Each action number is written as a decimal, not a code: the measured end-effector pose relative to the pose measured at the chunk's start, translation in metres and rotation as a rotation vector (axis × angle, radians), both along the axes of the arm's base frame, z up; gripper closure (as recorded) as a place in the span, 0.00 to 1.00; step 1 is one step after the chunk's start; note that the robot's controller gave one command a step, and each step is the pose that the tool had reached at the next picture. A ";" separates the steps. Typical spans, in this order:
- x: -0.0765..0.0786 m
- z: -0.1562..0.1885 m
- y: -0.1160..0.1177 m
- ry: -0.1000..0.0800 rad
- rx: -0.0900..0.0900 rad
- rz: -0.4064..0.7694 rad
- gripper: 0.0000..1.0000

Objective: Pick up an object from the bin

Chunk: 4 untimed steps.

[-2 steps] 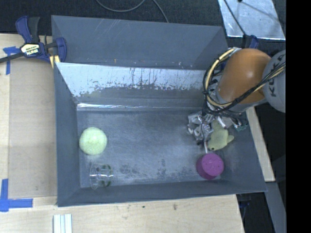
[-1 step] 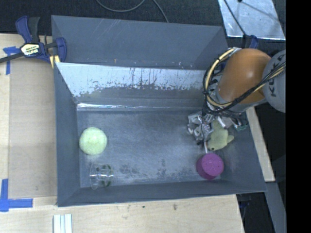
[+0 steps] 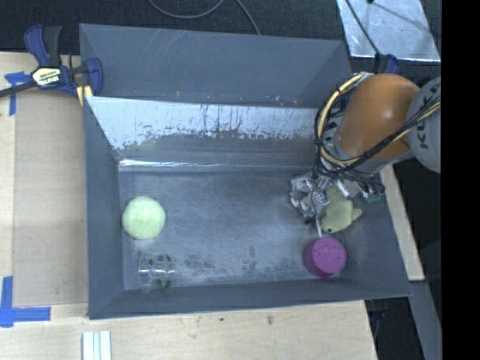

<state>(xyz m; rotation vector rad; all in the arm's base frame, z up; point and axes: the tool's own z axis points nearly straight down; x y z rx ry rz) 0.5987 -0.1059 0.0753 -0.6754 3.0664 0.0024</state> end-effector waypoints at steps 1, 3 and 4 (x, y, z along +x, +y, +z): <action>-0.001 0.018 0.000 0.006 0.001 -0.001 1.00; 0.001 0.040 0.000 -0.002 -0.001 -0.003 1.00; 0.000 0.053 0.000 -0.001 -0.001 -0.003 1.00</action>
Offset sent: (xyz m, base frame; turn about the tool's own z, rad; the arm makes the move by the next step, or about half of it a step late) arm -0.0001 -0.0001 0.0463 0.0000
